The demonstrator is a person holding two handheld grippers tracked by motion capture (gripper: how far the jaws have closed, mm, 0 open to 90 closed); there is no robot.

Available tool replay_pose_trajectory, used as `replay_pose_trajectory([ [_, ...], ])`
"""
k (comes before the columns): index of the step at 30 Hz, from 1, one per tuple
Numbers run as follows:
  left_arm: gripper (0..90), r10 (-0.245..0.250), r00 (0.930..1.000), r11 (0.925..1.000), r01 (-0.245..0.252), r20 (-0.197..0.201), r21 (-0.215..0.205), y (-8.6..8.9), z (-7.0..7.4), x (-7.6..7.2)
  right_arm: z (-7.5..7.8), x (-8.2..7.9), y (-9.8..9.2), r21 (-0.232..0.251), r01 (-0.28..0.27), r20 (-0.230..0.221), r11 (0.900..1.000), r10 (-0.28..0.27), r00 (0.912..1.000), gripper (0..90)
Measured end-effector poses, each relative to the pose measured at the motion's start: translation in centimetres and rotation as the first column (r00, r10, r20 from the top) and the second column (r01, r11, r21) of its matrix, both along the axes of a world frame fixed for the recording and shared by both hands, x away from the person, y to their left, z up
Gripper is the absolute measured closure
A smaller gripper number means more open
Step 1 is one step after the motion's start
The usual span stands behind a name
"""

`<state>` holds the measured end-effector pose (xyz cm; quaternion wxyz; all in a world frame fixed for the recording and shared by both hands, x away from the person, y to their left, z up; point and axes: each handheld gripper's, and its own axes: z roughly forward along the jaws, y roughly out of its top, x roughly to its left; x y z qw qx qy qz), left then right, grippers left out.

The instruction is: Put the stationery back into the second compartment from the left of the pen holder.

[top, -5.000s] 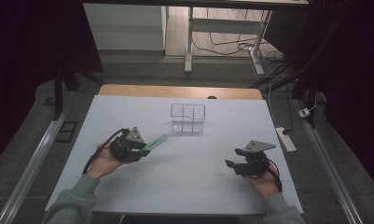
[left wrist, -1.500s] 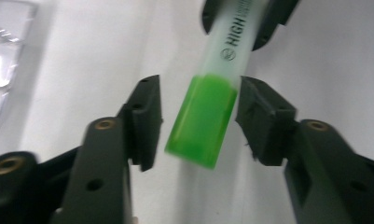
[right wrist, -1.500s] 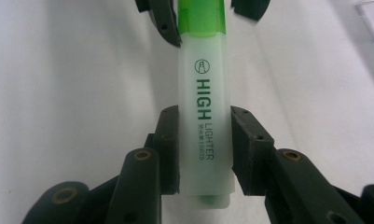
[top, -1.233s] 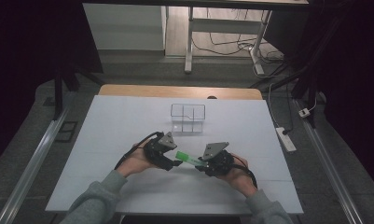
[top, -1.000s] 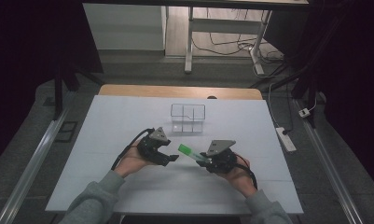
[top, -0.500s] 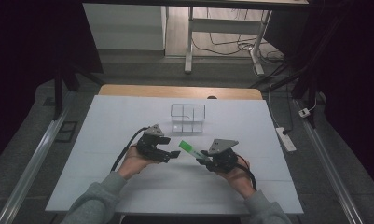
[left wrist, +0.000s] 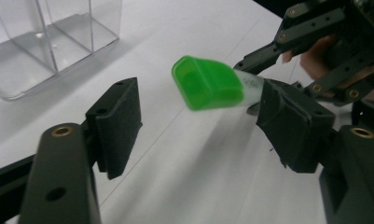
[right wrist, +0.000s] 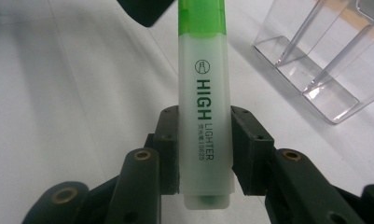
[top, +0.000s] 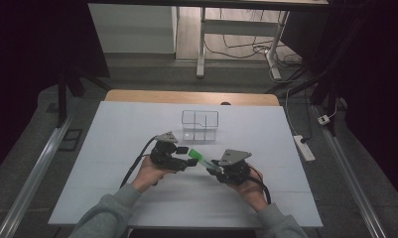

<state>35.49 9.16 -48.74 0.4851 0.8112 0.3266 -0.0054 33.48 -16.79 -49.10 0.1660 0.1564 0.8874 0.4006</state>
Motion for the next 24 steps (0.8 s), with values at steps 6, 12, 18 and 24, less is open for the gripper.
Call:
replay_pose_trajectory([
  [6,41.2,-0.006,0.9998,1.0,0.006,-0.017,0.001,-0.47,-0.32,0.27,-0.24,-0.19,0.35,-0.005,-0.01,0.021,1.0,0.01,0.9997,65.0],
  [12,52.9,-0.021,0.9995,0.9995,0.021,-0.021,-0.022,-0.74,-0.17,0.21,-0.57,-0.19,0.62,-0.032,-0.01,0.031,0.999,0.011,0.9994,65.0],
  [18,64.9,-0.069,0.9956,0.9907,0.061,-0.063,-0.121,-0.28,-0.06,0.47,-0.83,-0.3,0.92,-0.066,-0.012,0.05,0.998,0.015,0.9986,64.9],
  [24,71.6,-0.102,0.9937,0.9891,0.097,-0.046,-0.111,-0.65,0.27,0.07,-0.99,-0.22,0.92,-0.059,-0.009,0.031,0.998,0.011,0.9995,63.0],
])
